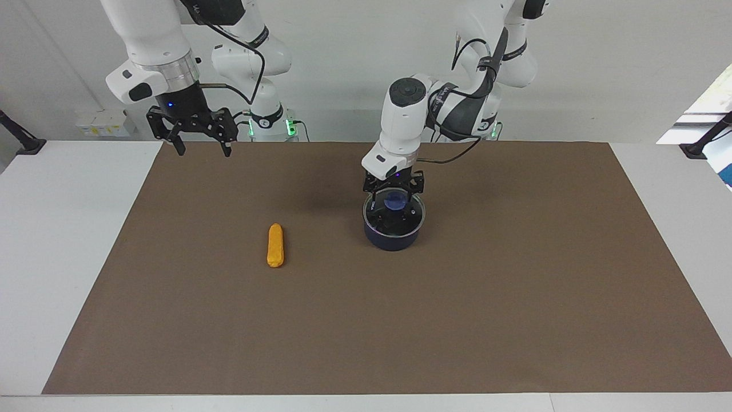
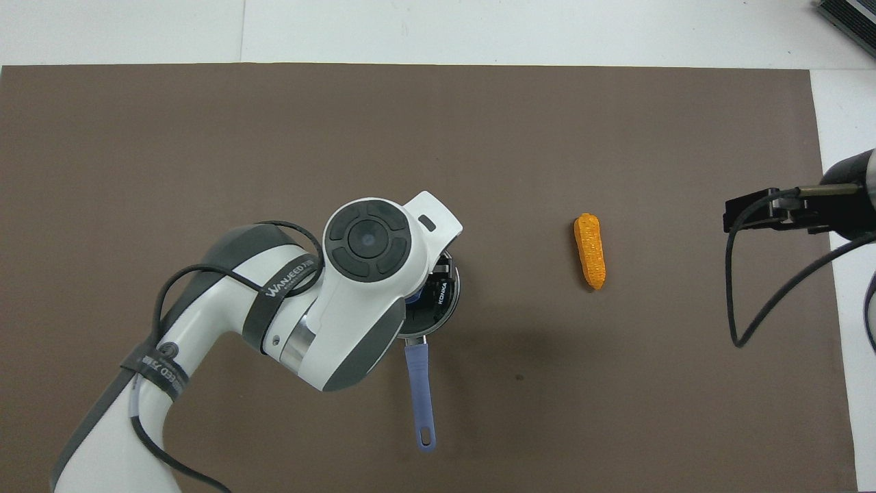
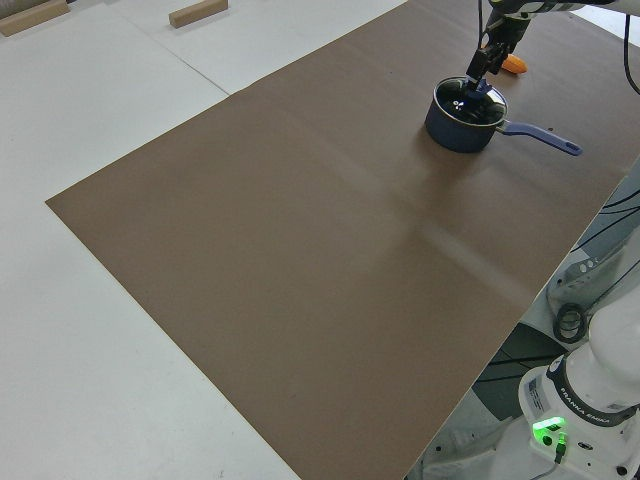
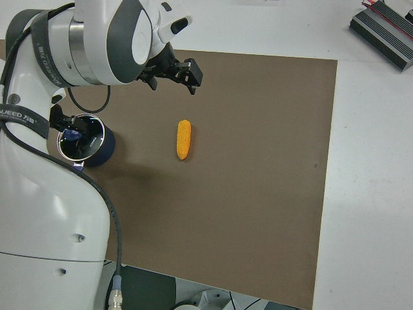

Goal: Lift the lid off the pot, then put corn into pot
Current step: 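Reach the left gripper to the blue knob of the glass lid, then grasp the lid knob with the left gripper while the right gripper reaches the corn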

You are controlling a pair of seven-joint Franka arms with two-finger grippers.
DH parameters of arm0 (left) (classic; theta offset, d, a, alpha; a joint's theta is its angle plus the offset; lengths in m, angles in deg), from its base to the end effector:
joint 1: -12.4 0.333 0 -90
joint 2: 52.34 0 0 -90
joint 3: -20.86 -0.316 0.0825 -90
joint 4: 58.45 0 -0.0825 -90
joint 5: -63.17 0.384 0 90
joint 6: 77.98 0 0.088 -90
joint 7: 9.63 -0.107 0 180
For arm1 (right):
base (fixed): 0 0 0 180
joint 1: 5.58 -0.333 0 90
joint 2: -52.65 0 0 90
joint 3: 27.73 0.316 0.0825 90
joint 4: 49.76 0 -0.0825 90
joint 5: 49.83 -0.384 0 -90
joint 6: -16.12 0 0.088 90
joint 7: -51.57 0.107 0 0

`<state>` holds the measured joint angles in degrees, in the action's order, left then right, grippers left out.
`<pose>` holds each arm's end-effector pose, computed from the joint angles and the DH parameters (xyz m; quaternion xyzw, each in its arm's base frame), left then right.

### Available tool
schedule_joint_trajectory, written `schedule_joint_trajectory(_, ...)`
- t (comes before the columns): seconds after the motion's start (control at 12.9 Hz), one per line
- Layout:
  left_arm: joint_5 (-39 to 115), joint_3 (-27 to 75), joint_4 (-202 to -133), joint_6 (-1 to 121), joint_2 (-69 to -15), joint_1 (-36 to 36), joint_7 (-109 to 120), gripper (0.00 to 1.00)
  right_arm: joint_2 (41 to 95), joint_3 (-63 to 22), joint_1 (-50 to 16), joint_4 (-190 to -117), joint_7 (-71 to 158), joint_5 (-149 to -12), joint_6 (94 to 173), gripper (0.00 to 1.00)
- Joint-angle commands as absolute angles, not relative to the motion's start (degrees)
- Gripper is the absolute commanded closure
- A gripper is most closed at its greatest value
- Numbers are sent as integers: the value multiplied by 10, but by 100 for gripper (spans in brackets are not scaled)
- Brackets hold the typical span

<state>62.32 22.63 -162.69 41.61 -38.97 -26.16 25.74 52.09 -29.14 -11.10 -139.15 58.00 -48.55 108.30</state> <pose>0.4755 -0.4032 0.4127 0.9990 -0.0392 0.0075 0.0186 0.5545 0.0375 0.6385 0.9993 -0.0201 0.0301 0.0083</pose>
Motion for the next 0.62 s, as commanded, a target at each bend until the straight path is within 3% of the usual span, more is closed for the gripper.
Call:
schedule_joint_trajectory(0.0,633,219,-1660,453,-397,-266,265,0,515,-288,-104,-1434,568,-492,1143,0)
schedule_joint_trajectory(0.54,636,217,-1658,454,-394,-258,250,0,595,-288,-111,-1455,568,-491,1231,0)
